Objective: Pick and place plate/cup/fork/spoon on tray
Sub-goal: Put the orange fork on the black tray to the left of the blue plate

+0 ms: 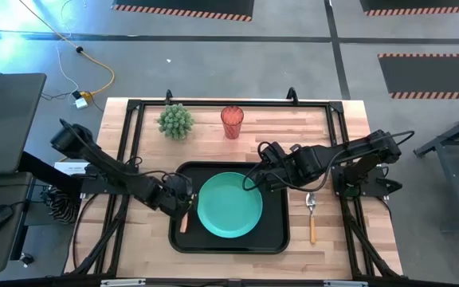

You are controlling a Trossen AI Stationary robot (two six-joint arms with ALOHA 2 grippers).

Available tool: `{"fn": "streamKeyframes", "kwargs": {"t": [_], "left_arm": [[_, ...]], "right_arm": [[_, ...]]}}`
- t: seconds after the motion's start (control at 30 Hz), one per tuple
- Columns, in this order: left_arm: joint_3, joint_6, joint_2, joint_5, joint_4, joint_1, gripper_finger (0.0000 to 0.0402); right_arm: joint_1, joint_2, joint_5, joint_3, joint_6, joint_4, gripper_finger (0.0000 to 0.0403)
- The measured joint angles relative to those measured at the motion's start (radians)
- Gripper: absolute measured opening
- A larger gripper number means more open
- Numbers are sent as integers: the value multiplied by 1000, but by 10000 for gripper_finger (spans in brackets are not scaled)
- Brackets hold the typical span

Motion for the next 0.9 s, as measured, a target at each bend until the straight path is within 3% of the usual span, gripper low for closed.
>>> {"fn": "streamKeyframes", "kwargs": {"t": [0.5,0.9], "left_arm": [[-1,-48,102,42,18,-21,37],[-1,-51,105,62,13,-18,43]], "right_arm": [[0,0,-1,0,-25,-3,68],[0,0,-2,0,-27,-7,68]]}}
